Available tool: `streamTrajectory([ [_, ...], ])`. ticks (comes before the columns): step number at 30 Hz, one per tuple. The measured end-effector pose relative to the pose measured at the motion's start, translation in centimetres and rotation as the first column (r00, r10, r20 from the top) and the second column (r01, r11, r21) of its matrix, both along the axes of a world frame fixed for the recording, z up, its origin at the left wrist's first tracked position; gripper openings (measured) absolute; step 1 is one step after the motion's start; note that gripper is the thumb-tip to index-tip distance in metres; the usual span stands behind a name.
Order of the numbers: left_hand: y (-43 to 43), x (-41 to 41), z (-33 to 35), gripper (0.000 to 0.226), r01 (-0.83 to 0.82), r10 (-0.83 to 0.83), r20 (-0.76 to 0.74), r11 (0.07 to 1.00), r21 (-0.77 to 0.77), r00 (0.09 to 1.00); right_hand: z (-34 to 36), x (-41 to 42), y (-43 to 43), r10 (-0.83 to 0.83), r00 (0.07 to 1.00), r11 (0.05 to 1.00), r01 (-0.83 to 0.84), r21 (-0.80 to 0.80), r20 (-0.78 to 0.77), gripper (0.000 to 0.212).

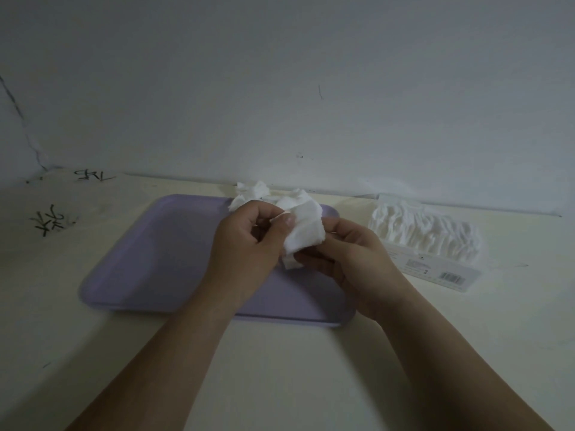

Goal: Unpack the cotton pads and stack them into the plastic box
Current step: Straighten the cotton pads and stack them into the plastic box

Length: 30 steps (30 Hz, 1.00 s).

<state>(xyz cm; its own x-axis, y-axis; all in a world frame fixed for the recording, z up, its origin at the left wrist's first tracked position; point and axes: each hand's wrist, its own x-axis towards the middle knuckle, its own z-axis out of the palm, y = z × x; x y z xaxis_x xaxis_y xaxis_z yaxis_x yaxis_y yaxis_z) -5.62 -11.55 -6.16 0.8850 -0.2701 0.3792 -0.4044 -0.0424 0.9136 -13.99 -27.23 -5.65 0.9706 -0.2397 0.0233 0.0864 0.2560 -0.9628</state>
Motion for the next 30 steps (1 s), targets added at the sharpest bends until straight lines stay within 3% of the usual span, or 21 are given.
streamTrajectory([
  [7,-0.1,0.0,-0.4,0.007,-0.020,0.020,0.018,0.999,0.029,1.000,0.4,0.1,0.0,0.075,0.997,0.986,-0.070,0.151,-0.028,0.031],
  [10,-0.1,-0.4,-0.1,0.009,0.000,-0.001,0.047,0.999,0.035,0.999,0.3,0.1,0.0,0.048,0.999,0.996,-0.048,0.076,-0.003,0.033],
  [12,-0.2,-0.3,0.0,0.029,0.027,-0.027,-0.015,1.000,0.014,1.000,0.0,0.2,-0.2,0.018,1.000,0.999,-0.018,0.046,0.016,0.027],
  [15,0.0,0.2,-0.3,0.080,0.120,-0.117,-0.173,0.993,0.001,0.978,-0.1,0.3,-0.6,0.043,0.997,0.998,-0.046,0.052,0.057,0.035],
  [16,0.1,0.3,-0.4,0.084,0.150,-0.141,-0.171,0.988,0.042,0.975,-0.1,0.3,-0.7,0.046,0.996,0.998,-0.049,0.047,0.072,0.039],
  [20,0.1,0.1,-0.6,0.029,0.232,-0.231,-0.028,0.967,0.108,0.973,-0.2,0.4,-0.8,0.015,0.996,1.000,-0.015,0.005,0.083,0.052],
  [25,-0.4,-0.9,-0.1,0.029,0.268,-0.264,-0.065,0.963,0.043,0.962,-0.5,0.7,-0.6,-0.043,0.998,0.996,0.047,-0.081,0.051,0.073],
  [30,-0.6,-1.6,-0.6,0.035,0.137,-0.195,0.137,0.928,0.347,0.971,-0.5,0.3,0.0,-0.084,0.996,0.970,0.084,-0.229,0.007,0.078],
])
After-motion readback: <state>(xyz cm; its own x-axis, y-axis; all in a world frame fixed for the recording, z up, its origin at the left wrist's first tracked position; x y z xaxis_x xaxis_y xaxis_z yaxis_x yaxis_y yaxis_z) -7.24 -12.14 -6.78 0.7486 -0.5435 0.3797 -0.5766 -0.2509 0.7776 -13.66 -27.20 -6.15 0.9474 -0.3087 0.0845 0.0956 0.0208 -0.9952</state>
